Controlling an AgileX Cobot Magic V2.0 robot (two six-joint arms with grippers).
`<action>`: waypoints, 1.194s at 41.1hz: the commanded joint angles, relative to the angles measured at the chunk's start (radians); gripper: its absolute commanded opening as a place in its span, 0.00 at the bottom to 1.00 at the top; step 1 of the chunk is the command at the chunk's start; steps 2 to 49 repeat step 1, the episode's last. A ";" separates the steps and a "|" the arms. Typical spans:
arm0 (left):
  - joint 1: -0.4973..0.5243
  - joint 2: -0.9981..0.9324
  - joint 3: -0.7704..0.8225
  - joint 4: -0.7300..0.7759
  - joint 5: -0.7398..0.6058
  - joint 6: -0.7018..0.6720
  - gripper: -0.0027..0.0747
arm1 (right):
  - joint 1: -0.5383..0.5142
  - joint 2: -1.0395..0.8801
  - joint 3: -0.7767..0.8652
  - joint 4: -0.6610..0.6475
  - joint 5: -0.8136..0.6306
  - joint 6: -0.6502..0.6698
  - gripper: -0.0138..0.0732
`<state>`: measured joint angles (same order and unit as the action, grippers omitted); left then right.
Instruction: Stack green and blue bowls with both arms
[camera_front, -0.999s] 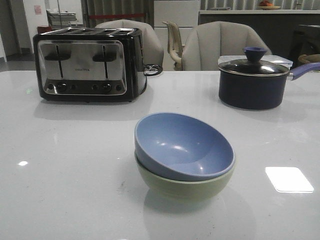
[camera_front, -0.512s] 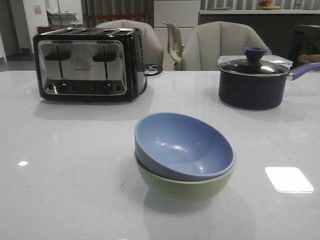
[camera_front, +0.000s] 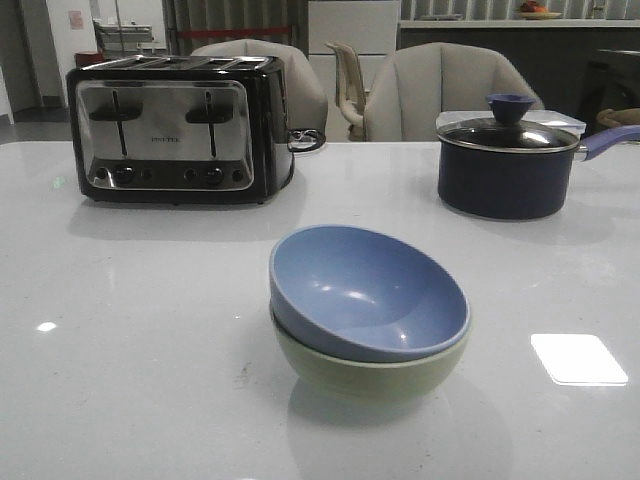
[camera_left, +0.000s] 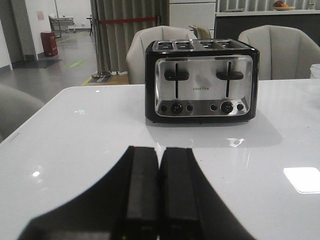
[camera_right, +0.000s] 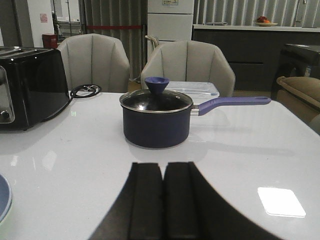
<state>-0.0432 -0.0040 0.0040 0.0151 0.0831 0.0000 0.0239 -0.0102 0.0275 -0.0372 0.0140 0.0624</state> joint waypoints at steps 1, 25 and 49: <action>-0.002 -0.021 0.021 -0.008 -0.090 -0.008 0.16 | -0.007 -0.020 0.000 -0.010 -0.094 0.000 0.20; -0.002 -0.021 0.021 -0.008 -0.090 -0.008 0.16 | -0.007 -0.020 0.000 -0.010 -0.094 0.000 0.20; -0.002 -0.021 0.021 -0.008 -0.090 -0.008 0.16 | -0.007 -0.020 0.000 -0.010 -0.094 0.000 0.20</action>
